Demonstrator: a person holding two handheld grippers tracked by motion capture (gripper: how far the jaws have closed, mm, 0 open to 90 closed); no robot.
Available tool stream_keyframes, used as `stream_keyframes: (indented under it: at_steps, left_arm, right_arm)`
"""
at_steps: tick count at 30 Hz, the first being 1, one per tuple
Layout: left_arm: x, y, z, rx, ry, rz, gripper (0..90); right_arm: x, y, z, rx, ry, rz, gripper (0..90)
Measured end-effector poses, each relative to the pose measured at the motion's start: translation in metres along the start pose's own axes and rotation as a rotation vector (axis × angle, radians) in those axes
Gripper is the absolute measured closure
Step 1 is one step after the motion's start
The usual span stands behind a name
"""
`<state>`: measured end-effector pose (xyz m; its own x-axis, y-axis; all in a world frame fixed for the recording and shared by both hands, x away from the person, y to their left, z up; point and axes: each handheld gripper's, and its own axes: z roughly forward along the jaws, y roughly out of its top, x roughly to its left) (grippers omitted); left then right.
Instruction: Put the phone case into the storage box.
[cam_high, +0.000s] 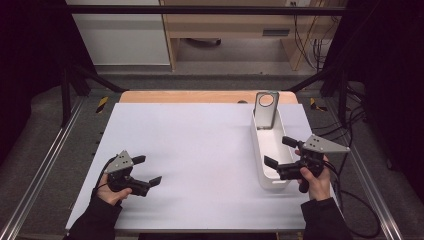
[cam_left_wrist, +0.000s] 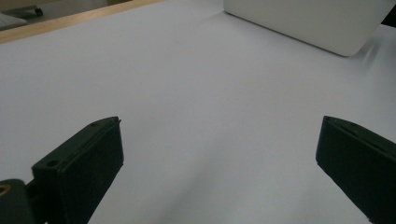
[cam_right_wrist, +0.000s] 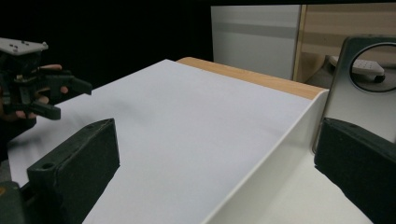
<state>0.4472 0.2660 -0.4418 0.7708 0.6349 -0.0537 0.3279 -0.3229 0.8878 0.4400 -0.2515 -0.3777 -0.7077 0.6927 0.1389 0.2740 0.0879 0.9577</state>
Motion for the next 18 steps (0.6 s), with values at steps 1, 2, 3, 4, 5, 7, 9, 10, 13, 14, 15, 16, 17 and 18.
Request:
stream_keyframes:
  at_steps: [1,2,3,4,5,7,9,10,13,14,15,16,17,18]
  left_arm:
    - [0.0,0.0,0.0,-0.001,0.0,0.0,0.3]
    - [0.0,0.0,0.0,-0.003,0.0,0.001,0.3]
    - [0.0,0.0,-0.001,-0.004,-0.001,0.0,0.3]
    - [0.0,0.0,-0.001,-0.006,-0.001,0.001,0.3]
    - [0.0,0.0,-0.001,-0.009,-0.002,0.001,0.3]
    - [0.0,0.0,-0.002,-0.014,-0.001,0.0,0.3]
    - [0.0,0.001,-0.003,-0.017,-0.003,0.004,0.3]
    - [0.0,0.001,-0.003,-0.019,-0.002,0.004,0.3]
    - [-0.001,0.001,-0.003,-0.026,-0.005,0.006,0.4]
    - [-0.001,0.001,-0.003,-0.029,-0.005,0.005,0.4]
    - [-0.001,0.001,-0.003,-0.031,-0.004,0.006,0.3]
    - [-0.001,0.001,-0.003,-0.032,-0.004,0.006,0.4]
    - [-0.001,0.001,-0.003,-0.033,-0.003,0.007,0.4]
    - [-0.001,0.002,-0.003,-0.035,-0.003,0.007,0.3]
  right_arm:
    - [-0.001,-0.004,-0.003,-0.001,0.0,-0.004,0.3]
    - [-0.002,-0.007,-0.005,0.0,0.0,-0.004,0.3]
    - [-0.003,-0.01,-0.007,-0.005,-0.002,-0.003,0.3]
    - [-0.004,-0.013,-0.008,-0.003,-0.002,0.003,0.3]
    - [-0.006,-0.017,-0.01,-0.001,-0.004,0.009,0.3]
    - [-0.008,-0.022,-0.012,0.01,-0.014,0.013,0.3]
    - [-0.01,-0.028,-0.015,0.0,-0.024,0.014,0.3]
    - [-0.01,-0.03,-0.017,-0.004,-0.025,0.014,0.3]
    - [-0.012,-0.036,-0.024,-0.019,-0.032,0.02,0.3]
    - [-0.013,-0.037,-0.026,-0.023,-0.033,0.025,0.3]
    - [-0.014,-0.039,-0.028,-0.026,-0.036,0.022,0.3]
    - [-0.015,-0.04,-0.029,-0.023,-0.041,0.022,0.3]
    - [-0.015,-0.041,-0.029,-0.023,-0.043,0.023,0.3]
    - [-0.016,-0.042,-0.03,-0.024,-0.041,0.023,0.3]
